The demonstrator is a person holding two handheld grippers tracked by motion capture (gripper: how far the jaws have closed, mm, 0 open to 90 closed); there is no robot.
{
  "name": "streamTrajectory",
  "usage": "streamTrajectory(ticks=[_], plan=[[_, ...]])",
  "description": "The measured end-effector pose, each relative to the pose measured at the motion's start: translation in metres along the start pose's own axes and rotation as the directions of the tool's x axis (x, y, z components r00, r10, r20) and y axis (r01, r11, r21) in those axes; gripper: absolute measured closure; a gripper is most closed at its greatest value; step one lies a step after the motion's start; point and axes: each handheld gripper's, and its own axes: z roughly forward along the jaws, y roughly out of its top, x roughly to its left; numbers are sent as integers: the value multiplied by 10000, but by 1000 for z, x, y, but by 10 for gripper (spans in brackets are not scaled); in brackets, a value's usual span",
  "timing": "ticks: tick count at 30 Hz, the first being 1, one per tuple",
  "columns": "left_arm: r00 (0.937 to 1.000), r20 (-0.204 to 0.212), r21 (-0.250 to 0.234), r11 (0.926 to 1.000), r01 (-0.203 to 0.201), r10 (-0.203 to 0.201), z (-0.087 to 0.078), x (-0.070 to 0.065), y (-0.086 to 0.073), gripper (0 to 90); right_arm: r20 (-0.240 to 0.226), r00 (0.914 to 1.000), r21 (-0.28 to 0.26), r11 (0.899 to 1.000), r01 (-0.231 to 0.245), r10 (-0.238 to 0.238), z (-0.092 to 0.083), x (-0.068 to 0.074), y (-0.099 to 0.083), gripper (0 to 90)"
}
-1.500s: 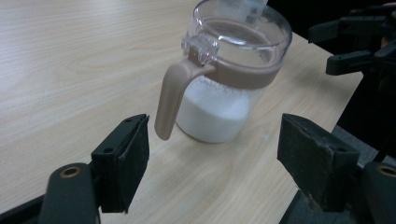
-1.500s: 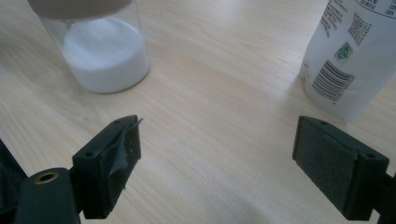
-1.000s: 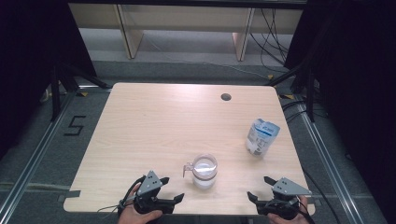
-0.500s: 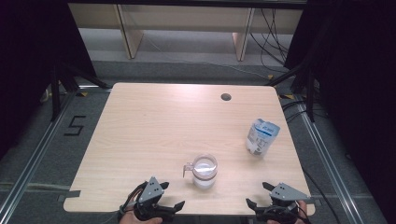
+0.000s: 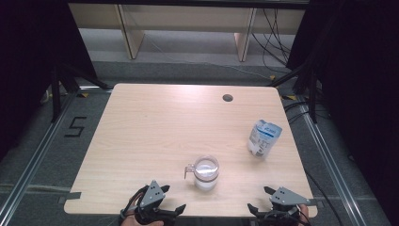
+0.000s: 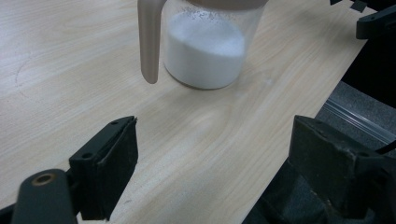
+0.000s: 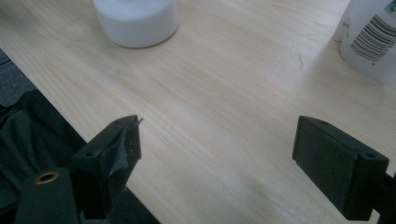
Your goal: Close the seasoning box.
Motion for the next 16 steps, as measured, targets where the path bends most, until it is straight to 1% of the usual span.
streamTrajectory(ticks=[1, 2, 4, 6, 7, 8, 9, 10, 12, 13, 14, 16], plan=[[9998, 16, -31, 9998, 196, -196, 0, 0, 0, 154, -16, 10000, -5, 10000, 55, -55, 0, 0, 0, 160], [9998, -4, -29, 9998, 178, -178, 0, 0, 0, 154, -115, 9999, -25, 9999, 113, -113, 1, 0, 0, 160], [10000, -7, -27, 10000, 57, -57, -1, 2, 0, 154, -121, 9998, -4, 9999, 129, -129, 1, 0, 0, 160], [10000, 18, -10, 10000, 78, -78, 0, 1, 0, 154, -132, 9998, 24, 9999, 142, -141, 1, 0, 0, 160], [9998, -32, -6, 9998, 181, -181, 0, 0, -1, 154, 26, 9997, -56, 9997, 231, -231, 1, 0, 0, 160], [9998, -22, -3, 9998, 177, -177, 0, 0, 0, 154, 35, 9997, -76, 9997, 252, -251, 1, 0, 1, 160], [9999, -18, 27, 9999, 132, -132, 0, 0, -1, 154, -8, 9998, -43, 9998, 189, -189, 1, 0, 0, 160], [9998, -23, 12, 9998, 188, -188, 0, 0, -1, 154, -110, 9998, 13, 9999, 152, -152, 2, 0, 0, 160], [9999, -36, 15, 9999, 163, -163, 0, 0, -1, 154, -125, 9998, 5, 9999, 152, -152, 2, -1, 0, 160], [10000, -75, 76, 10000, 64, -63, 0, 1, 0, 154, -127, 9998, 4, 9999, 143, -143, 2, -1, 0, 160], [9998, -15, 19, 9998, 176, -176, 0, 0, -1, 154, -132, 9998, 6, 9999, 143, -143, 2, -1, 0, 160], [9998, 18, -52, 9997, 223, -223, 1, 0, -1, 154, -139, 9998, 3, 9999, 129, -129, 2, -1, 1, 160]])
